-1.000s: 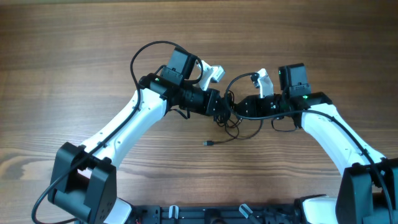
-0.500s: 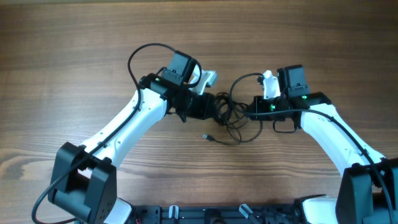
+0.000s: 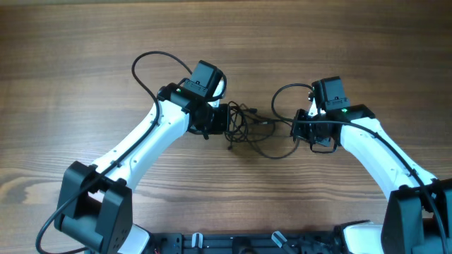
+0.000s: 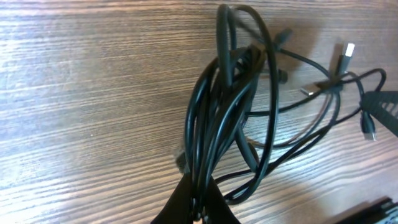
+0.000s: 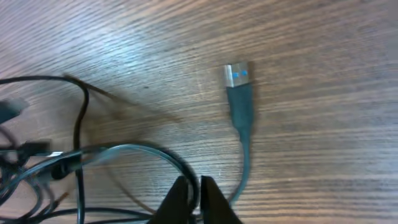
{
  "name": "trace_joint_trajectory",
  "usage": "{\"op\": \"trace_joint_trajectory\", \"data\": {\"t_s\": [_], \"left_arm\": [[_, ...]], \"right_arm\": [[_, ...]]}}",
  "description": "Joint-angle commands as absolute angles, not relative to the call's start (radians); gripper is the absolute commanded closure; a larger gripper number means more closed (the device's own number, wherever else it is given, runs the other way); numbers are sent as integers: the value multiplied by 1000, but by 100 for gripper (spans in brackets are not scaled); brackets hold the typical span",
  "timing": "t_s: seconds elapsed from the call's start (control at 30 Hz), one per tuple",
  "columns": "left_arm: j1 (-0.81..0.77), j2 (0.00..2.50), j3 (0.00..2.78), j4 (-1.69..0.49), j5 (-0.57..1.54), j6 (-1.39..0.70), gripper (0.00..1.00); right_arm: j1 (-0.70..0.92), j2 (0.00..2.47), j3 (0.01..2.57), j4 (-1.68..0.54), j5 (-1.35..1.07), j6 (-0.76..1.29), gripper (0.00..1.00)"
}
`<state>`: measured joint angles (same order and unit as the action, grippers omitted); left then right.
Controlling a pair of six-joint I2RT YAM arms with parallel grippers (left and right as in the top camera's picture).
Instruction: Untangle cables
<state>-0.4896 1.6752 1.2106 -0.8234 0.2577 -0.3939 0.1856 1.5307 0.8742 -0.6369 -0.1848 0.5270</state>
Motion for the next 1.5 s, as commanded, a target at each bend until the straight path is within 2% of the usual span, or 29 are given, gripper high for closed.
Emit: {"op": "trace_joint_trajectory", "data": {"t_s": [0.0, 0.1, 0.23, 0.4, 0.57, 0.6, 0.63, 0.7, 0.77, 1.0, 1.03, 1.13, 1.3, 1.47], "left_arm": [[-463, 1666, 1211, -838, 175, -428, 96], [-463, 1666, 1211, -836, 184, -427, 96], [-463, 1666, 1211, -818, 243, -422, 96], [-463, 1666, 1211, -756, 406, -371, 96], [-463, 1666, 1211, -706, 554, -323, 96], [-463, 1666, 1211, -705, 567, -307, 90], [-463, 1666, 1211, -707, 566, -291, 60], [-463, 1666, 1211, -716, 525, -291, 11], [-463, 1666, 1211, -734, 441, -292, 0], [-462, 1666, 1211, -805, 117, -404, 0], [-462, 1666, 1211, -808, 94, -414, 3], [-462, 1666, 1211, -801, 84, -428, 18], [-462, 1672, 1210, -801, 88, -427, 27], [-463, 1697, 1209, -793, 120, -427, 29]], "right_arm": [[171, 1549, 888, -649, -64, 551, 66], [171, 1549, 888, -649, -68, 553, 56], [171, 1549, 888, -632, -122, 544, 50], [171, 1549, 888, -574, -332, 387, 47], [171, 1549, 888, -562, -368, 366, 47], [171, 1549, 888, -562, -368, 366, 47], [171, 1549, 888, -562, -368, 366, 47], [171, 1549, 888, -561, -368, 366, 47], [171, 1549, 888, -561, -368, 367, 47], [171, 1549, 888, -561, -368, 366, 46], [171, 1549, 888, -561, -368, 366, 46], [171, 1549, 888, -562, -368, 366, 46], [171, 1549, 888, -562, -368, 366, 46], [171, 1549, 888, -562, -368, 367, 46]]}}
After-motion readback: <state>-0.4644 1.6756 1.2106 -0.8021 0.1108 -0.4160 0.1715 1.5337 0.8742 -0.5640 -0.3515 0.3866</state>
